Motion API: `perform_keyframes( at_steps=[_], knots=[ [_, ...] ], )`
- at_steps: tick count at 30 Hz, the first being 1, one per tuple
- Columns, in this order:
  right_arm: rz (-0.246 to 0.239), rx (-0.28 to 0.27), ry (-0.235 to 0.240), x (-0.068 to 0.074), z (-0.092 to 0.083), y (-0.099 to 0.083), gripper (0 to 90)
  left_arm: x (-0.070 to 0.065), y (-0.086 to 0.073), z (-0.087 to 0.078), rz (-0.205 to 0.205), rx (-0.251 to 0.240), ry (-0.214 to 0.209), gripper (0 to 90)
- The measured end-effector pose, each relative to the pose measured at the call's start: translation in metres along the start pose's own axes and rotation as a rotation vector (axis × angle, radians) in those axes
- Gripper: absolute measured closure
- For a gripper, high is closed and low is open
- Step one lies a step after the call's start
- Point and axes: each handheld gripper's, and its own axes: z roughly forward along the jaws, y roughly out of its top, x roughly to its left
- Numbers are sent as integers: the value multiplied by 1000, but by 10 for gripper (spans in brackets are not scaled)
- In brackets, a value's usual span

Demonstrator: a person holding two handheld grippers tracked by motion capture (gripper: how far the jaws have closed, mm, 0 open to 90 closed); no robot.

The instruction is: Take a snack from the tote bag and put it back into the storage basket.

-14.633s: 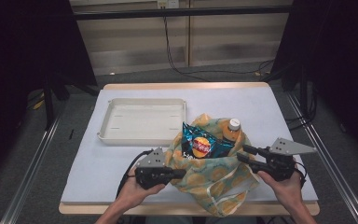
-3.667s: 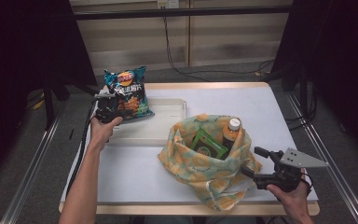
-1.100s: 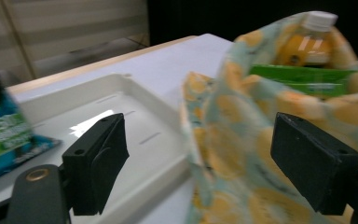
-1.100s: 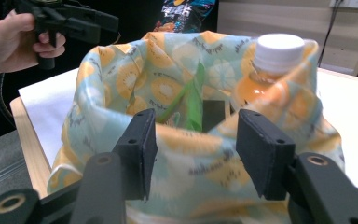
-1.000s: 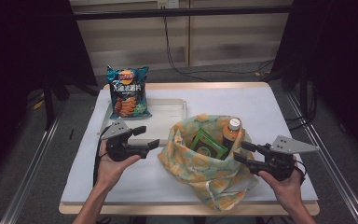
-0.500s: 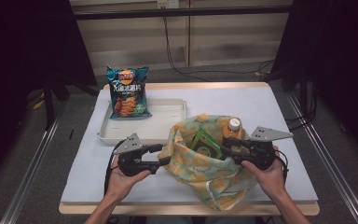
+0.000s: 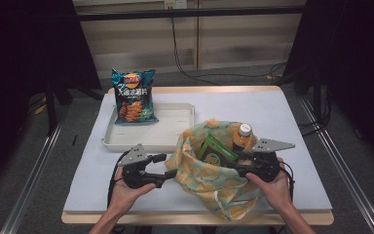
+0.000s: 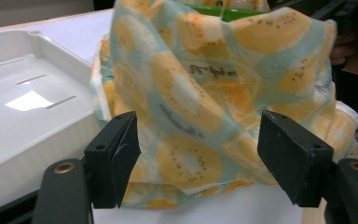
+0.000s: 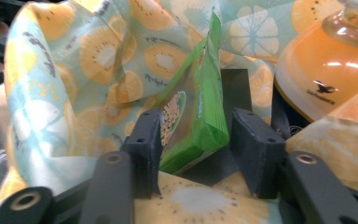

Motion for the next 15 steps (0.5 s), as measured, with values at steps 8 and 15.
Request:
perform_keyframes(
  at_steps=[8, 15],
  knots=[
    [15, 6, 14, 1, 11, 1, 698, -14, 4, 6, 27, 19, -47, 253],
    [-3, -34, 35, 4, 6, 5, 815, -13, 6, 3, 19, 1, -35, 251]
  ],
)
